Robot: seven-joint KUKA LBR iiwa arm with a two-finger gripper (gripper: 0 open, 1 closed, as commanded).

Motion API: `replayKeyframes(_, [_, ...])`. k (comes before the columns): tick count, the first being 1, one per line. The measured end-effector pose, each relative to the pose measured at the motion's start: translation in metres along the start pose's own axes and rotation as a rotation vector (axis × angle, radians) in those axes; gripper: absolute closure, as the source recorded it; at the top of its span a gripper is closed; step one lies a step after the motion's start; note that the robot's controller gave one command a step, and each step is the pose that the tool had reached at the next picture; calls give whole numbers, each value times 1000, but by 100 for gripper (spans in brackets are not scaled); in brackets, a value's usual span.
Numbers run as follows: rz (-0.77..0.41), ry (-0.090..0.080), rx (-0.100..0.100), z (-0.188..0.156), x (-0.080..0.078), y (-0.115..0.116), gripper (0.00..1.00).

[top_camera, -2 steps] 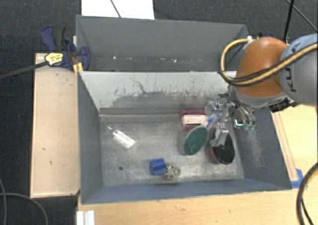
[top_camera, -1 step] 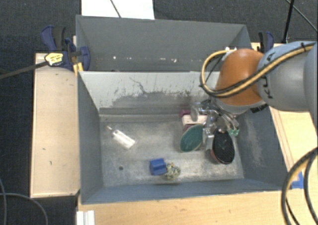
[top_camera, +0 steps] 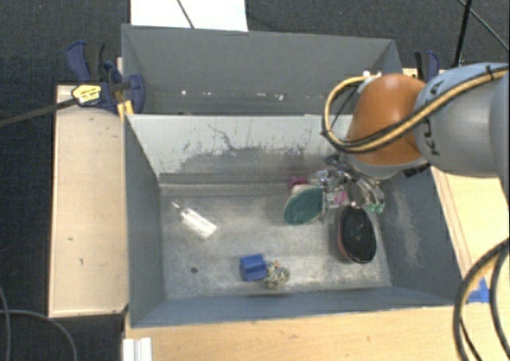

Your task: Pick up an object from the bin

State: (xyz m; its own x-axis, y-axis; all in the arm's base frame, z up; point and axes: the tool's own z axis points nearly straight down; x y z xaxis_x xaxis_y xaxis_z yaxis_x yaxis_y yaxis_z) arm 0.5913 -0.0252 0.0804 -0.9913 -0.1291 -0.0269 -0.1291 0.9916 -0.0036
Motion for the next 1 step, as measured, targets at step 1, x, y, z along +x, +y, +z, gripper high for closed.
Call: replayKeyframes(1, [-81,17,-3,-134,22,13,100])
